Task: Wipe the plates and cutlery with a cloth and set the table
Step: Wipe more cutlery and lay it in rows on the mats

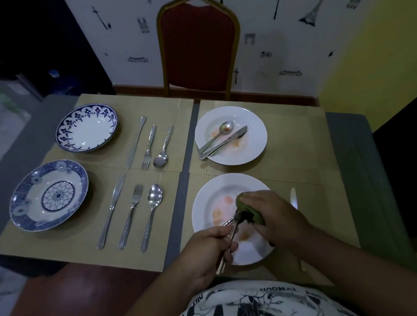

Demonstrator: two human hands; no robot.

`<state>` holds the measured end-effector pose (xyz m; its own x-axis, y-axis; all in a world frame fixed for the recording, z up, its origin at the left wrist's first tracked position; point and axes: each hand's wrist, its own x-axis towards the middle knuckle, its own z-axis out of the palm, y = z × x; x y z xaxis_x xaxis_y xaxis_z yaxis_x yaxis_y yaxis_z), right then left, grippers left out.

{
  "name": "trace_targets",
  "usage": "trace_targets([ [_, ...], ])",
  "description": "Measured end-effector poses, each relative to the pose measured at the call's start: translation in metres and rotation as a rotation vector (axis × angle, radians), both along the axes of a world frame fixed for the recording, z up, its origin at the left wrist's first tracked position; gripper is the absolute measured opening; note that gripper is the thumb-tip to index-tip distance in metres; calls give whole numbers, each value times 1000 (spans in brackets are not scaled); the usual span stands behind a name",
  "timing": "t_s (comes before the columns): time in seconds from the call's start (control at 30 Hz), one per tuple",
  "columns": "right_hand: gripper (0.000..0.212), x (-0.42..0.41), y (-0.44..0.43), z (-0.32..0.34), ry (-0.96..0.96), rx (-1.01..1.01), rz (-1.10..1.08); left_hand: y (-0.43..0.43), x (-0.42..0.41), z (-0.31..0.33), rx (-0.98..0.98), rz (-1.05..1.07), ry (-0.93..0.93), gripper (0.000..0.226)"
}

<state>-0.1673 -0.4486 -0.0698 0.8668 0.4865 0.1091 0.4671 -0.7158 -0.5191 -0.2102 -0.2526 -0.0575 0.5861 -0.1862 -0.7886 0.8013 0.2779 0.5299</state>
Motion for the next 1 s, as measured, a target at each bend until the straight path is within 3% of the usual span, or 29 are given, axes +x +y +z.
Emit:
trace_targets([
  [0.17, 60, -12, 5, -12, -13, -76, 62, 11, 10, 1, -71, 14, 56, 33],
  [0.33, 63, 5, -6, -11, 96, -19, -286, 17, 7, 3, 41, -137, 21, 28],
  [0.4, 67, 1, -5, -5, 84, 4, -329, 19, 8, 0, 113, -158, -14, 26],
  [0.5, 71, -8, 7, 11, -1, 24, -261, 18, 12, -1, 209, -160, -62, 24],
  [0.63, 64, -22, 27, 29, -149, -105, -43, 13, 17, 1, 157, -175, -102, 18],
  [0.77, 42, -12, 17, 23, 97, -161, -169, 15, 12, 0, 146, -215, -78, 19],
  [0.87, 53, -11, 6, 15, 139, -110, -263, 15, 11, 0, 113, -179, -49, 20],
  [1.0, 66, -25, 19, 21, 106, -83, -86, 21, 22, 2, 122, -227, -98, 23],
])
